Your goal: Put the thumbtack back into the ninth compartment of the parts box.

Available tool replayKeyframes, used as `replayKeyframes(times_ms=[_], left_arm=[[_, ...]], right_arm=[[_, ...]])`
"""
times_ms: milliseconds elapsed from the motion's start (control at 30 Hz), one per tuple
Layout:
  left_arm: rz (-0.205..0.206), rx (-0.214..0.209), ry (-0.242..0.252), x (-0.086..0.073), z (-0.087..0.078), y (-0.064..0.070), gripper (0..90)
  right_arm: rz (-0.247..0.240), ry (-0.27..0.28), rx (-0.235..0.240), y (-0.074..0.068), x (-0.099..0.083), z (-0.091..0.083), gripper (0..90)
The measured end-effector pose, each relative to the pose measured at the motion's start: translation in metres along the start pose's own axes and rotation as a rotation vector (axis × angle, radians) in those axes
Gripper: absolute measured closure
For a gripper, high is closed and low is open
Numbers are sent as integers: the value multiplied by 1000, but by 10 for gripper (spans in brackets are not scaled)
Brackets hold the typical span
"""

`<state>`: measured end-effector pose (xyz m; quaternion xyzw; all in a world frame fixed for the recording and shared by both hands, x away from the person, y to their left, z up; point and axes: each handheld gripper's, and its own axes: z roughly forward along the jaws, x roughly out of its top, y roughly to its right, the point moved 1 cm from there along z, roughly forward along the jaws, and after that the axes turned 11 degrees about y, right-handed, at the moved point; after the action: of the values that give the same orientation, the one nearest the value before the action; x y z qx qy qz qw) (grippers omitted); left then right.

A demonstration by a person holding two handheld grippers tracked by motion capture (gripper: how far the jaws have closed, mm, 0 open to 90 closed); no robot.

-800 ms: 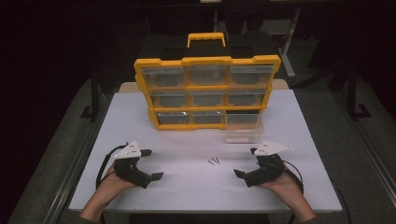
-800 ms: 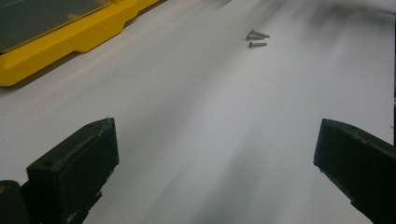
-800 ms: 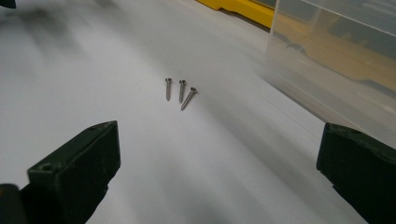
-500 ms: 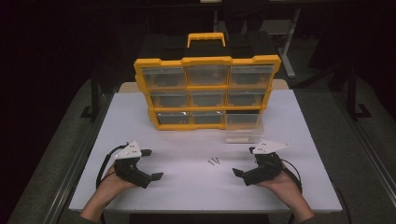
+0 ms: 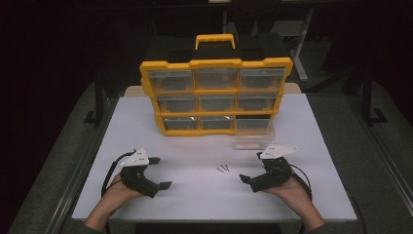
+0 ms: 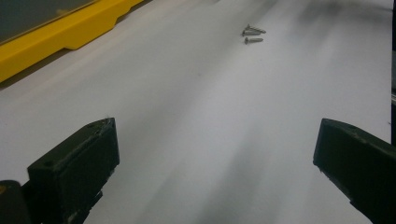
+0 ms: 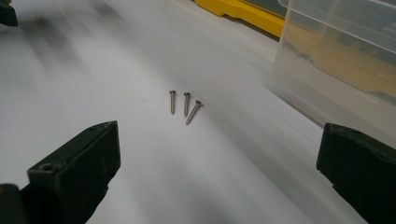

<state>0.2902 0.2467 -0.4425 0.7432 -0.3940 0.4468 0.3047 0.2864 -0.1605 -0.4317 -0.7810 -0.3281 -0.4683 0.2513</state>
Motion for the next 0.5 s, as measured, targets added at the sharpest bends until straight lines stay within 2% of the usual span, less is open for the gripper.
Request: replayKeyframes(times_ms=[500], left_arm=[[4, -2, 6, 0, 0, 0, 0]], right_arm=[[12, -19, 2, -2, 8, 13, 0]])
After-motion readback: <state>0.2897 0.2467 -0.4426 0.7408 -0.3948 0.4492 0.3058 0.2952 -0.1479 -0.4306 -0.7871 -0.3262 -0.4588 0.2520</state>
